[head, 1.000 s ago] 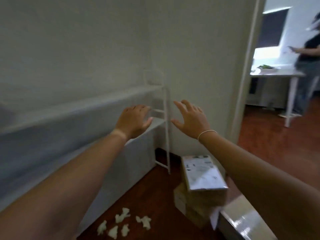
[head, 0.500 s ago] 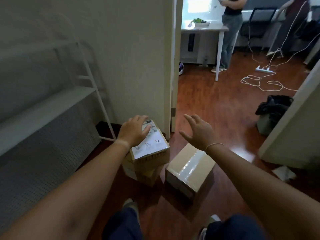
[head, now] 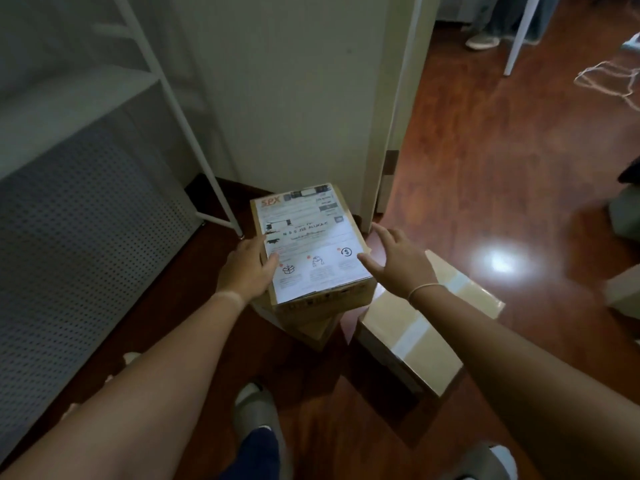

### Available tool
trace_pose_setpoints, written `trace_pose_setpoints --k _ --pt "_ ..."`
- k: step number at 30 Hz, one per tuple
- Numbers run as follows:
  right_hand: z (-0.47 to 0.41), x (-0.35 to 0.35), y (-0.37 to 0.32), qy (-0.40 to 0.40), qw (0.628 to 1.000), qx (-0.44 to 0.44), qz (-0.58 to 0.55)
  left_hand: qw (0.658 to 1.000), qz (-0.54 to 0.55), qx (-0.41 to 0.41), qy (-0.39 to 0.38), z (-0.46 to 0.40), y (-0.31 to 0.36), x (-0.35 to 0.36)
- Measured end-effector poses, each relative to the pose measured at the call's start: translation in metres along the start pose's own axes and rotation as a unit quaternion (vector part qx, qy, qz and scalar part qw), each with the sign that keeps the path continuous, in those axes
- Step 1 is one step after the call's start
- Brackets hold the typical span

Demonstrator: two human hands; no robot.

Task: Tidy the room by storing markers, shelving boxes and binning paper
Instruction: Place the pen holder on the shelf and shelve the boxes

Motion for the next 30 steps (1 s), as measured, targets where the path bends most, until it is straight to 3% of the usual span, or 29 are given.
trace_pose_setpoints --k 5,10,15,18,24,30 --pt "-0.072 0.072 0.013 -0.030 0.998 0.033 -0.055 0.993 0.103 -0.057 -0.014 -0.064 -0.033 0.053" --pt "-0.114 0.120 0.029 -0.087 0.987 0.086 -0.109 0.964 0.244 -0.102 -0.032 -0.106 -0.060 0.093" --pt "-0.139 0.142 0.042 -0.121 0.930 0.138 -0.318 0.936 0.335 -0.109 0.000 -0.121 -0.065 0.111" --pt "-0.143 0.148 0.044 -0.142 0.898 0.158 -0.385 0.915 0.381 -0.131 0.007 -0.124 -0.071 0.120" --pt "-0.141 0.140 0.039 -0.156 0.883 0.155 -0.414 0.905 0.396 -0.157 -0.004 -0.120 -0.071 0.121" --pt "-0.134 0.104 0.002 -0.202 0.874 0.109 -0.429 0.904 0.394 -0.166 0.006 -0.090 -0.066 0.064"
Point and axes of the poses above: each hand's wrist, its own z-axis away from the middle knuckle, its own x-axis out of the palm, y = z × x, the point moved 4 cm from there along -z, towards the middle knuckle, and after that the axes turned 1 degree about -x, right-handed, at the moved point
